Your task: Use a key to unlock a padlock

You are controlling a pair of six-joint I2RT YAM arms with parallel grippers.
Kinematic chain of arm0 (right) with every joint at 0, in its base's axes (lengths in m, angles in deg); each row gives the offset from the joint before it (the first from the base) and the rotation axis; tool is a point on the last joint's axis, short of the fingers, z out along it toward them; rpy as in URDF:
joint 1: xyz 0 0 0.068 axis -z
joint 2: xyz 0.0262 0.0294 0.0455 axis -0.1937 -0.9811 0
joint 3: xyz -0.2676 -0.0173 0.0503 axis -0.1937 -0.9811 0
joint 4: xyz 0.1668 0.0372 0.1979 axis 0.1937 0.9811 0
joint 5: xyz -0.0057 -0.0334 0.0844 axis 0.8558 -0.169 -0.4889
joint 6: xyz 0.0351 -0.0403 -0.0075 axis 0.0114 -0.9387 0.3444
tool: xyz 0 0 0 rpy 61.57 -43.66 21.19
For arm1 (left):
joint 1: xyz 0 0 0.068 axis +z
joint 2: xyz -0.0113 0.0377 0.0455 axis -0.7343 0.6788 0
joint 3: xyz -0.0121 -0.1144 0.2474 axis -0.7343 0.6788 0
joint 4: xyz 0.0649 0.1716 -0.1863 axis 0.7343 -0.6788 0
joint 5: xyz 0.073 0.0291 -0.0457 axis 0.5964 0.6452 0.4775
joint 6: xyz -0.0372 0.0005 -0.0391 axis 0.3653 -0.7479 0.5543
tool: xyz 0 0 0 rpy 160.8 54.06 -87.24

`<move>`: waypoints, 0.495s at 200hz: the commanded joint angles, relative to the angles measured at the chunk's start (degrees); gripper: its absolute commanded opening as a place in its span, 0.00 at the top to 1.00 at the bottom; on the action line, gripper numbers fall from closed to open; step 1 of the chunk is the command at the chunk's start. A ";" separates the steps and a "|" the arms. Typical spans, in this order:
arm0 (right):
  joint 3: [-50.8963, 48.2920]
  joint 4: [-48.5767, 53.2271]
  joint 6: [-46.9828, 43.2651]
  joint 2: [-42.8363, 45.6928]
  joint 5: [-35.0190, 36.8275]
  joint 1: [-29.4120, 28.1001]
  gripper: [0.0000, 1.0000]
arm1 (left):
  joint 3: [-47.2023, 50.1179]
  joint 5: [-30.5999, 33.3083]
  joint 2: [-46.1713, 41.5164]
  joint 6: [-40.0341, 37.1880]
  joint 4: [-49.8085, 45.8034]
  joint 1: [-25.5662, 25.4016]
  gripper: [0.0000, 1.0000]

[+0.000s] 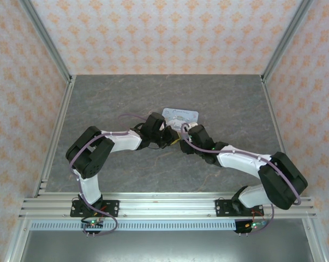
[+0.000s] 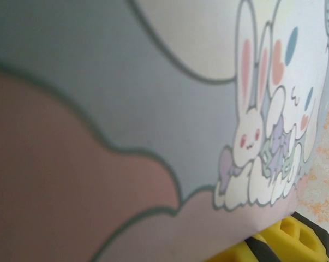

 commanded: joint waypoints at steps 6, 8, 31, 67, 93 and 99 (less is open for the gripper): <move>1.02 1.77 -2.51 -1.52 -1.34 0.06 0.54 | -1.54 -2.00 0.17 -0.06 -1.15 -0.22 1.00; 1.16 1.89 -2.61 -1.67 -1.45 0.06 0.54 | -1.67 -2.04 0.17 -0.06 -1.15 -0.22 1.00; 2.89 2.54 -3.39 -3.65 -2.77 0.05 0.54 | -1.79 -2.10 0.13 -0.06 -1.15 -0.20 1.00; 5.40 2.35 -3.55 -6.74 -2.27 -0.02 0.55 | -1.72 -2.19 0.00 -0.06 -1.15 -0.22 1.00; 7.23 2.17 -3.47 -8.67 -1.74 -0.02 0.56 | -1.76 -2.37 -0.09 -0.04 -1.15 -0.14 1.00; 7.49 1.94 -3.47 -8.98 -1.48 -0.02 0.57 | -1.71 -2.47 -0.07 -0.06 -1.15 -0.21 1.00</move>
